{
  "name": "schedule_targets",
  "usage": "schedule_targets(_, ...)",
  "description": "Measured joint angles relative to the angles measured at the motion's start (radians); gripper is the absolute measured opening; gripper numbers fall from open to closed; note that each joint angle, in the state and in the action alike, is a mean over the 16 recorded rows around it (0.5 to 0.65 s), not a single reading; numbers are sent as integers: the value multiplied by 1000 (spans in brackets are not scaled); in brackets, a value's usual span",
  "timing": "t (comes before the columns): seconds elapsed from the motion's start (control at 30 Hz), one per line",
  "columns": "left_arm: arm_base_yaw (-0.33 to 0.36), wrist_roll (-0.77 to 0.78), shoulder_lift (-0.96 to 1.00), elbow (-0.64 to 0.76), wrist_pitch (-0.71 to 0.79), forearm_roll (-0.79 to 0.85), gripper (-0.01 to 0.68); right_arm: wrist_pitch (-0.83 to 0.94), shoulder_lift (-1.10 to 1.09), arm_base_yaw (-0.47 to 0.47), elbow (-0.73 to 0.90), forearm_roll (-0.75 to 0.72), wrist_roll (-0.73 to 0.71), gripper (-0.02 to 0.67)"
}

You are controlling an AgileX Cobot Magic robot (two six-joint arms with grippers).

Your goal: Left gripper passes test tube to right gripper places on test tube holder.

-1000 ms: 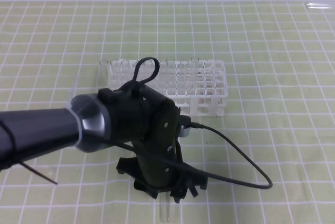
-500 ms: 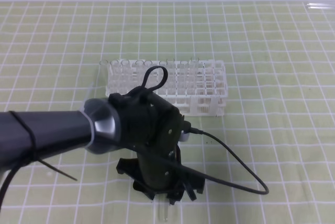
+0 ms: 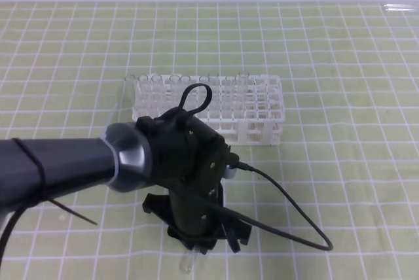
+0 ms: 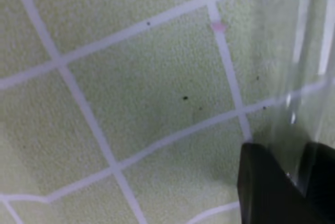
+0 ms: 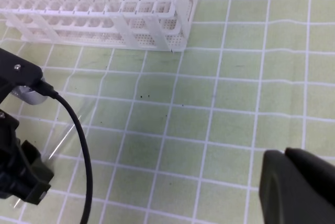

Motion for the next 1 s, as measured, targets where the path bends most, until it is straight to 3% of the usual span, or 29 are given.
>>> schedule_targets(0.3, 1, 43, -5, 1, 11, 26, 39, 2, 0, 0, 0, 0, -1, -16)
schedule_targets(0.53, 0, 104, -53, 1, -3, 27, 30, 12, 0, 0, 0, 6, -1, -16)
schedule_targets(1.0, 1, 207, -428, 62, -127, 34, 11, 47, 0, 0, -9, 137, -72, -16)
